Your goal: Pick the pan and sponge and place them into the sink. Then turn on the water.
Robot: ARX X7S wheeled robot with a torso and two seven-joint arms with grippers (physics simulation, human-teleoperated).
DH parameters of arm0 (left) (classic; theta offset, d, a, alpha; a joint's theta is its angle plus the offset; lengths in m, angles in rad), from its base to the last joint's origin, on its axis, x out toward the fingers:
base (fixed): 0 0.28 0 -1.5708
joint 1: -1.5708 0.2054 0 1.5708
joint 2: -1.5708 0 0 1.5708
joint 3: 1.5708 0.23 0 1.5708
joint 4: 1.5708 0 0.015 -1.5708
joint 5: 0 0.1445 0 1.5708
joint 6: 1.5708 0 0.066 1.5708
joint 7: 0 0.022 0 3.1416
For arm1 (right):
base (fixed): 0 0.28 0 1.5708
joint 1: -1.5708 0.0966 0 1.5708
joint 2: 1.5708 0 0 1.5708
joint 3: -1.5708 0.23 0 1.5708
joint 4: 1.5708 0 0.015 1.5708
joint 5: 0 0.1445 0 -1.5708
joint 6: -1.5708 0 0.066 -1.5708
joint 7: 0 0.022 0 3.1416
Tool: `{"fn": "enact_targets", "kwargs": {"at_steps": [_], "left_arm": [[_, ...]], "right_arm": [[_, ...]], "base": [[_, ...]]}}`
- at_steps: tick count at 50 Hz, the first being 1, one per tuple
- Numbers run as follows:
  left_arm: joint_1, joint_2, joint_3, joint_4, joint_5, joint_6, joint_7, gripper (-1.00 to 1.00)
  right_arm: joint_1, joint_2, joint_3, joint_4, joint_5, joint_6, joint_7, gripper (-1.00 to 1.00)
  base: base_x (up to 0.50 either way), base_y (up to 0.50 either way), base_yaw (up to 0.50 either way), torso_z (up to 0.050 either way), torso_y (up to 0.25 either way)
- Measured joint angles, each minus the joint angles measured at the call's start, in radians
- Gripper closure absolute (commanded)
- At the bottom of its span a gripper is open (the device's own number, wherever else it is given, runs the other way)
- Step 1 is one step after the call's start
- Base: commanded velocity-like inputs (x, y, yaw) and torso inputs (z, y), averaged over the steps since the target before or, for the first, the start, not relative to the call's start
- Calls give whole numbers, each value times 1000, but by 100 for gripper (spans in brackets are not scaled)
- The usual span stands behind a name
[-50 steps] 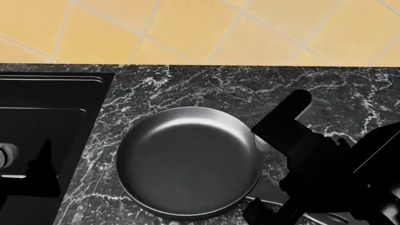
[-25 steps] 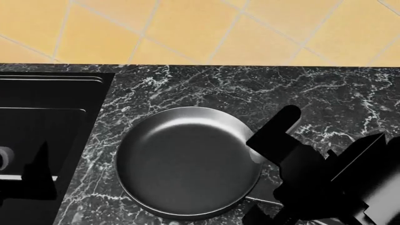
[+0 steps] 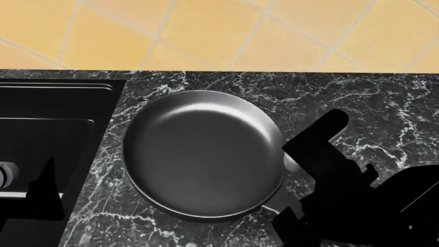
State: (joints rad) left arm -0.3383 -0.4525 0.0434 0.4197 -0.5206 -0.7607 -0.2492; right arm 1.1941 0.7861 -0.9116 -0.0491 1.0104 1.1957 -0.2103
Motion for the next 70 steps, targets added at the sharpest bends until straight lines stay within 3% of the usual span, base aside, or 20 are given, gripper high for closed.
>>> {"fn": "enact_targets", "kwargs": {"at_steps": [16,42,70], "left_arm": [[-6,-13,-6,6,-11,-10,1,-100],[-12,-7,10,1,-10,-9,-9,-100],[-12,-13,13,-4,-12,-4,-12,-100]], "right_arm": [[-116,96,142,-108,125,-31,200,100],[-17,189,208,-240,339,170,328,100],[-44,231,201,-295,345,142,307,100]], "base": [[0,0,0,0,1],[2,36,0,0,2],[71,500,0,1,2]]}}
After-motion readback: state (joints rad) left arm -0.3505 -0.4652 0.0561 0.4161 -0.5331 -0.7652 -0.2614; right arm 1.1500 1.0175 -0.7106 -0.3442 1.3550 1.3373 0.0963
